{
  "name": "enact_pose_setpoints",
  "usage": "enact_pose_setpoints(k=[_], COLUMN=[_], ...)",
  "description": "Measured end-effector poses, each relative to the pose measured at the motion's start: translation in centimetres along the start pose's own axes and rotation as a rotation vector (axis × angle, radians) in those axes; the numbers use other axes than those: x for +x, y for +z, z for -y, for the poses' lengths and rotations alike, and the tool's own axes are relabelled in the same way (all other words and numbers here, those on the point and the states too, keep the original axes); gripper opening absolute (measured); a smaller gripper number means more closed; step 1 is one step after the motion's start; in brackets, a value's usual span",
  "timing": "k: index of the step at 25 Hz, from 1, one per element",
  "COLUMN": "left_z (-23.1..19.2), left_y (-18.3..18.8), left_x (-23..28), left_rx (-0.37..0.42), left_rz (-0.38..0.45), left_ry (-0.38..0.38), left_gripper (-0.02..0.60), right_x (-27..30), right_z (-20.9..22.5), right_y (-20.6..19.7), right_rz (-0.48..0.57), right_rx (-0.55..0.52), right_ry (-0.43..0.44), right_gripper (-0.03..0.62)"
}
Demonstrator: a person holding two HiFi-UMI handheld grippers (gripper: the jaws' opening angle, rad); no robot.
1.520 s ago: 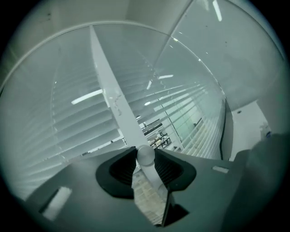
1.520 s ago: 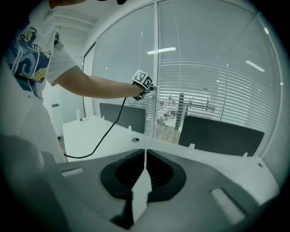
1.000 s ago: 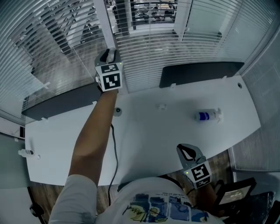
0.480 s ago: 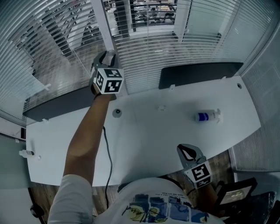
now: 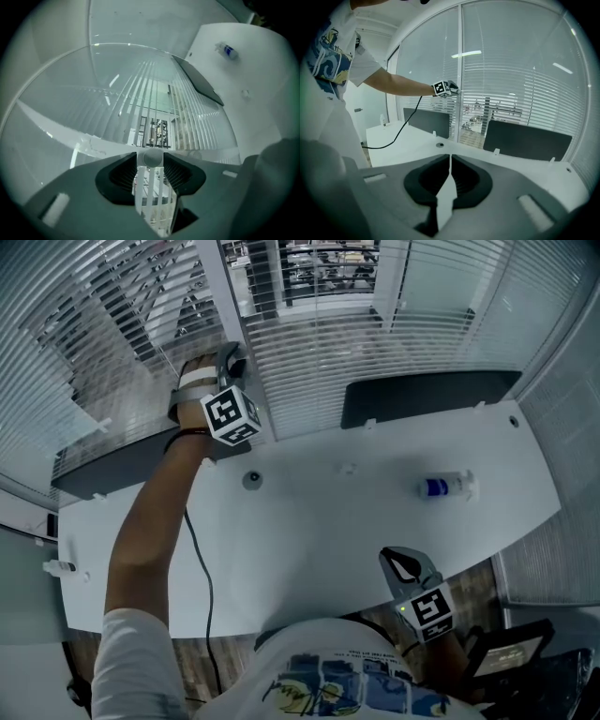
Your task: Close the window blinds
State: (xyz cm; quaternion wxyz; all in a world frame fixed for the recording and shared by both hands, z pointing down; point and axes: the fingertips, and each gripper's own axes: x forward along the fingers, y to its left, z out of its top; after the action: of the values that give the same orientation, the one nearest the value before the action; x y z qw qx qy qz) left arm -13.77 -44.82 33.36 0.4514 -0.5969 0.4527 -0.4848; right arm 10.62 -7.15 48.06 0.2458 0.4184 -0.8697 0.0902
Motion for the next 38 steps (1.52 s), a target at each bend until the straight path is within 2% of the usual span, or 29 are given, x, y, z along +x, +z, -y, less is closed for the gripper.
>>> enact_pose_setpoints(k=[4, 7, 10, 11, 14, 18, 28, 38], left_z=[0.7, 1.2, 1.5, 1.4, 1.2, 0.9, 0.3, -0.5], left_y=[0.0, -0.1, 0.2, 0.2, 0.3, 0.4, 0.6, 0.3], left_x=[0.7, 1.3, 1.5, 1.5, 1.5, 1.5, 1.4, 0.9], left_rx=[0.193, 0.285, 0.327, 0.332, 0.321, 0.257, -0.049, -0.295], left_rz=[-0.034, -0.062, -0.072, -0.073, -0.075, -0.068, -0.042, -0.040], left_ry=[-0.027, -0.041, -0.049, -0.046, -0.040, -0.022, 0.019, 0.053], left_gripper=[0.186, 0.186, 0.163, 0.137, 0.133, 0.132, 0.132, 0.132], right_x=[0.0, -0.1, -0.2, -0.3, -0.3, -0.2, -0.2, -0.2], right_z=[0.0, 0.2, 0.4, 0.4, 0.4, 0.3, 0.4, 0.3], right_y=[-0.1, -0.3, -0.6, -0.7, -0.9, -0.7, -0.4, -0.6], right_rz=[-0.001, 0.002, 0.009, 0.006, 0.002, 0.001, -0.004, -0.014], right_rx=[0.001, 0.005, 0.006, 0.010, 0.015, 0.014, 0.006, 0.006], right_ry=[-0.001, -0.006, -0.013, -0.012, -0.012, -0.008, -0.008, -0.008], right_gripper=[0.006, 0.006, 0.006, 0.006, 0.006, 0.006, 0.006, 0.006])
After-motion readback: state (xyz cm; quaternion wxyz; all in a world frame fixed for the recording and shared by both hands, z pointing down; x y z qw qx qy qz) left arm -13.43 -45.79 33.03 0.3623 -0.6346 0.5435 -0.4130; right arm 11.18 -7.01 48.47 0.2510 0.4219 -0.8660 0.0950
